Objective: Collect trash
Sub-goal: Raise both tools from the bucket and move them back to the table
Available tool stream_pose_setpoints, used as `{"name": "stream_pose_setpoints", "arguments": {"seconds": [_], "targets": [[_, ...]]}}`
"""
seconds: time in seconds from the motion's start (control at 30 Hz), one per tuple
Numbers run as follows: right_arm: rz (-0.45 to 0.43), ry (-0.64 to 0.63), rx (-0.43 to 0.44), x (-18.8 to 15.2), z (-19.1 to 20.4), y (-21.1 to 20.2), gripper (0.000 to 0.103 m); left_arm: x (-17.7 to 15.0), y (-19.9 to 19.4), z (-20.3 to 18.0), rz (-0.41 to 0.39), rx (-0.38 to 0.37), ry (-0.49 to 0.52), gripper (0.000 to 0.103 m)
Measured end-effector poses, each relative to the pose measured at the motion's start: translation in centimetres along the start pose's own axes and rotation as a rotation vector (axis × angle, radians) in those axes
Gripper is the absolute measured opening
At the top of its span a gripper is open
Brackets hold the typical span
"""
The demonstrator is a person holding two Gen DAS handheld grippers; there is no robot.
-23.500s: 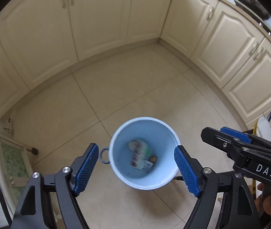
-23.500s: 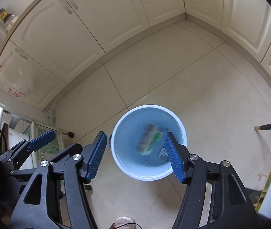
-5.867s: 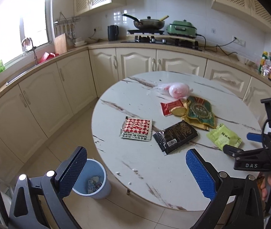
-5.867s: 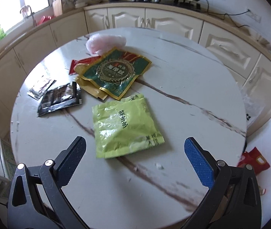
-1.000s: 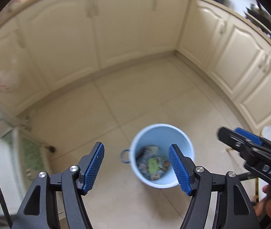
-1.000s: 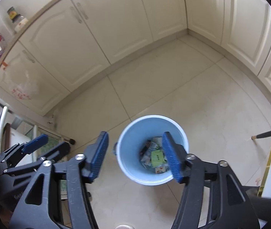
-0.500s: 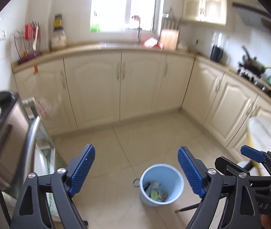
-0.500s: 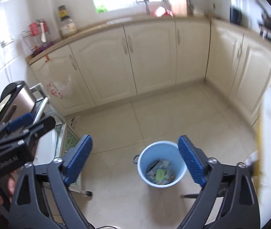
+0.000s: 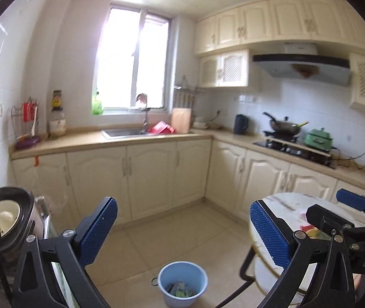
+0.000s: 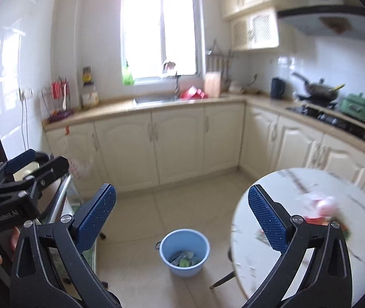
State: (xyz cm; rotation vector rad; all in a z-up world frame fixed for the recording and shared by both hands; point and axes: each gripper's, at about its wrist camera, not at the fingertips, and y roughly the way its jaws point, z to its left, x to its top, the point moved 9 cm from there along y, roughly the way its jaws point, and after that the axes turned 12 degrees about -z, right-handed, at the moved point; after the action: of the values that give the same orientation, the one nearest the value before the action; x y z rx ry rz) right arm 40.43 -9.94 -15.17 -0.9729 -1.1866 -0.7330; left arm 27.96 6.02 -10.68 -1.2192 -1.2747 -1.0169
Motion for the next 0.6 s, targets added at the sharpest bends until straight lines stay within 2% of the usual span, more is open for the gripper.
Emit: {"name": "stream_pose_setpoints", "arguments": {"seconds": [0.13,0.3,0.5,0.6], "targets": [[-0.078,-0.014,-0.083,2.6,-1.5,-6.0,0.103,-0.4,-6.9,0.2,-0.065,-0.051,0.008,0.102],[-0.156,-0.019,-0.165,5.0,-2.5,-11.7,0.103,-1.9,-13.2,-0.7,-0.132,-0.101,0.022,0.102],[-0.211,-0.020,-0.203,6.3,-3.4,-16.2,0.103,-4.0,-19.6,-1.2,-0.204,-0.120,0.068,0.102],[-0.236,-0.018,-0.239,6.6,-4.2,-17.9,0.103,-5.5,-21.7,-1.7,-0.209,-0.141,0.074,0.102]]}}
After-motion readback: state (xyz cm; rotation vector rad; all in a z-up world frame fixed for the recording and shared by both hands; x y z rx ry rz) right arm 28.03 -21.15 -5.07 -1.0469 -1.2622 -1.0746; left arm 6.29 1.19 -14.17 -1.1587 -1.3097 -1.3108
